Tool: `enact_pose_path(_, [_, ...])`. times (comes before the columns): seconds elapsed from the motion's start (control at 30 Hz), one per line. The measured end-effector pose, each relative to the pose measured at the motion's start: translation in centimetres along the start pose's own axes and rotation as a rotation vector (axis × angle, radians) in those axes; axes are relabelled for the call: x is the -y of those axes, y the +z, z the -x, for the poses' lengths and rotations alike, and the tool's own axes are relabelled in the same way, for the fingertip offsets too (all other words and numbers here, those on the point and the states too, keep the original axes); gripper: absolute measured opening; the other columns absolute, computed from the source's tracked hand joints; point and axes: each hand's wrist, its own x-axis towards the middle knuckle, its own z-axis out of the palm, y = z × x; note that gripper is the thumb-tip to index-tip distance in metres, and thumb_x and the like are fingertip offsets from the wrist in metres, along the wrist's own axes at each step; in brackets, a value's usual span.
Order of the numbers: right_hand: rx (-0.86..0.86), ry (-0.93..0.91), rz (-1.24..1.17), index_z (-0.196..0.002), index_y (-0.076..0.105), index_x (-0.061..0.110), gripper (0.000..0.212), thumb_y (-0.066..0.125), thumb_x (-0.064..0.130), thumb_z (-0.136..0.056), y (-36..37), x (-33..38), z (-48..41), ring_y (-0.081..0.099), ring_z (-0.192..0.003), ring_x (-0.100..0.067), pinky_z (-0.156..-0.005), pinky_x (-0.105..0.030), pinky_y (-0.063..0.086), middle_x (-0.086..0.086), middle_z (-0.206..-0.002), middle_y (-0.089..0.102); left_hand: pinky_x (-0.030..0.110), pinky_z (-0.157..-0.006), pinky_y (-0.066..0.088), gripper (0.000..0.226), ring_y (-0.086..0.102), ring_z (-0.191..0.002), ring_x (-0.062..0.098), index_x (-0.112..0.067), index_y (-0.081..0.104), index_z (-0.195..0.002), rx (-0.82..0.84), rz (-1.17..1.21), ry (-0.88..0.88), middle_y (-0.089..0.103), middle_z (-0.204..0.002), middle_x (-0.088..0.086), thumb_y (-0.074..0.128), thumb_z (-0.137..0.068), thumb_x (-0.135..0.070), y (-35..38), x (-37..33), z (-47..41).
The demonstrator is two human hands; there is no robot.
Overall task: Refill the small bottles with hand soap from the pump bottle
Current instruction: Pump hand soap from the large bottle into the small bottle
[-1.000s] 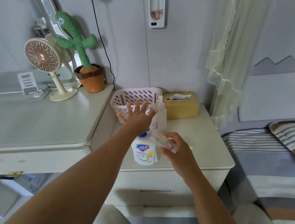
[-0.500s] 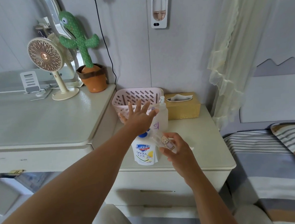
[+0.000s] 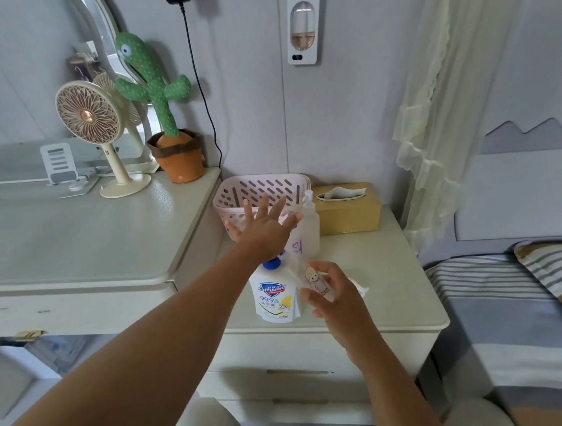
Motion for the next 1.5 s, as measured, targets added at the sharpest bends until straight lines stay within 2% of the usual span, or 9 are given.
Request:
enact_pose_path(0.17, [-0.006, -0.001, 0.039, -0.113, 0.051, 0.029, 0.033, 0.063, 0.013, -0.087, 0.3, -0.5, 0.2, 0.060, -0.084, 0.005, -0.071, -0.020, 0.049, 0.016, -0.104, 0.061, 0.063, -0.105, -0.015, 0.061, -0.021, -0.142, 0.026, -0.039, 0.004, -0.149, -0.007, -0.030, -0.003, -0.013, -0.158, -0.006, 0.013, -0.093, -0.064, 0.4, 0.0, 0.3])
enact_pose_path(0.37, [0.006, -0.023, 0.043, -0.114, 0.050, 0.027, 0.032, 0.062, 0.013, -0.088, -0.2, 0.4, -0.1, 0.057, -0.086, 0.013, -0.066, -0.011, 0.048, 0.016, -0.109, 0.058, 0.061, -0.104, -0.018, 0.054, -0.026, -0.140, 0.026, -0.037, -0.003, -0.148, 0.004, -0.198, 0.080, -0.019, -0.156, -0.004, 0.014, -0.099, -0.053, -1.6, -0.9, 1.3])
enact_pose_path(0.57, [0.000, -0.010, 0.040, -0.112, 0.050, 0.029, 0.033, 0.063, 0.011, -0.087, 0.1, 0.2, 0.1, 0.057, -0.083, 0.015, -0.066, -0.011, 0.047, 0.019, -0.104, 0.058, 0.063, -0.107, -0.015, 0.065, -0.023, -0.142, 0.024, -0.041, -0.001, -0.148, -0.016, -0.028, -0.005, -0.014, -0.157, -0.008, 0.013, -0.091, -0.067, 0.1, 0.2, 0.4])
enact_pose_path(0.67, [-0.010, -0.002, 0.023, -0.109, 0.050, 0.033, 0.034, 0.064, 0.011, -0.087, 0.3, 0.1, 0.3, 0.059, -0.088, 0.005, -0.072, -0.017, 0.049, 0.020, -0.103, 0.058, 0.064, -0.107, -0.014, 0.067, -0.023, -0.142, 0.024, -0.041, -0.002, -0.148, -0.012, -0.051, 0.001, -0.016, -0.157, -0.008, 0.012, -0.089, -0.069, 0.5, 0.2, 0.3])
enact_pose_path(0.77, [-0.006, 0.002, 0.016, -0.112, 0.051, 0.031, 0.034, 0.064, 0.012, -0.087, 0.1, 0.4, 0.3, 0.060, -0.090, 0.002, -0.071, -0.016, 0.049, 0.017, -0.105, 0.059, 0.063, -0.107, -0.016, 0.065, -0.023, -0.142, 0.024, -0.039, -0.003, -0.149, -0.020, -0.054, 0.017, -0.017, -0.156, -0.007, 0.011, -0.091, -0.066, -0.2, -0.2, 0.7])
enact_pose_path(0.9, [-0.005, -0.010, 0.013, -0.113, 0.052, 0.027, 0.033, 0.064, 0.012, -0.087, 0.0, 0.6, 0.1, 0.058, -0.084, 0.011, -0.065, -0.011, 0.048, 0.016, -0.107, 0.059, 0.058, -0.106, -0.017, 0.054, -0.025, -0.141, 0.025, -0.035, -0.004, -0.148, -0.003, -0.182, 0.088, -0.019, -0.156, -0.003, 0.014, -0.100, -0.051, -2.1, -1.4, 2.2])
enact_pose_path(1.0, [0.000, -0.014, 0.016, -0.112, 0.051, 0.029, 0.033, 0.064, 0.011, -0.087, 0.0, 0.5, 0.1, 0.058, -0.083, 0.012, -0.066, -0.012, 0.047, 0.017, -0.104, 0.059, 0.051, -0.107, -0.019, 0.057, -0.024, -0.141, 0.023, -0.033, -0.002, -0.149, -0.022, -0.106, 0.079, -0.017, -0.156, -0.004, 0.015, -0.099, -0.053, -1.7, -1.3, 2.4])
enact_pose_path(1.23, [-0.024, 0.024, -0.033, -0.109, 0.054, 0.030, 0.034, 0.065, 0.008, -0.085, 0.3, 0.0, 0.5, 0.061, -0.081, 0.003, -0.067, -0.018, 0.047, 0.012, -0.102, 0.063, 0.066, -0.106, -0.013, 0.067, -0.016, -0.144, 0.023, -0.040, 0.008, -0.148, 0.000, 0.007, 0.008, -0.009, -0.158, -0.008, 0.016, -0.088, -0.070, 0.0, -0.3, 0.8])
enact_pose_path(1.5, [-0.014, -0.005, -0.003, -0.108, 0.053, 0.032, 0.032, 0.063, 0.011, -0.087, 0.0, 0.4, 0.3, 0.059, -0.079, 0.009, -0.066, -0.015, 0.048, 0.019, -0.099, 0.061, 0.054, -0.105, -0.022, 0.061, -0.023, -0.142, 0.022, -0.034, 0.000, -0.150, -0.017, -0.078, 0.095, -0.015, -0.157, -0.005, 0.015, -0.096, -0.058, -0.9, -0.7, 1.0])
